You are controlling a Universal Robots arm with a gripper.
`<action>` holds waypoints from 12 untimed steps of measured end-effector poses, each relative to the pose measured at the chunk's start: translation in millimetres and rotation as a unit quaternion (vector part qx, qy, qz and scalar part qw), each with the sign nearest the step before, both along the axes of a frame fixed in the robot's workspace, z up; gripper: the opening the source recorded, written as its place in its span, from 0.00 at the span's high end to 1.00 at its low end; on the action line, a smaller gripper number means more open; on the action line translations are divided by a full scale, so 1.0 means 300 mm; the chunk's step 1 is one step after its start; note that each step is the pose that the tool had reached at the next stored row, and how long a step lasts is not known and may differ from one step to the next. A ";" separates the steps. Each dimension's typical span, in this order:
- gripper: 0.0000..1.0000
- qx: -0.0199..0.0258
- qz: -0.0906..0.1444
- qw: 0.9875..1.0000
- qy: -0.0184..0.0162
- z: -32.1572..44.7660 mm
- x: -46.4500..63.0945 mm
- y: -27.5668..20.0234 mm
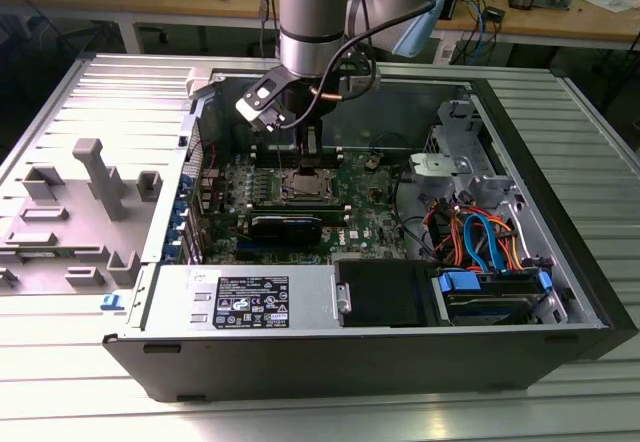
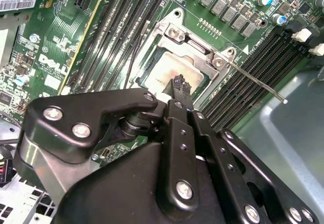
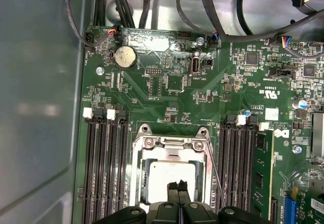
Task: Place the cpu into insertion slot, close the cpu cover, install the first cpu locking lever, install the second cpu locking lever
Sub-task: 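Install the first cpu locking lever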
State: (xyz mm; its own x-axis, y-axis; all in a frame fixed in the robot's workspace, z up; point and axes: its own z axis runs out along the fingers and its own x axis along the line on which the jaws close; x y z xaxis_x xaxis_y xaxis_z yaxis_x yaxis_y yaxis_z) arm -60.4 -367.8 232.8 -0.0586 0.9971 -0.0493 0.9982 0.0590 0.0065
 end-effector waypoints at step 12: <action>0.89 0.000 0.060 0.998 0.000 0.005 0.000 0.000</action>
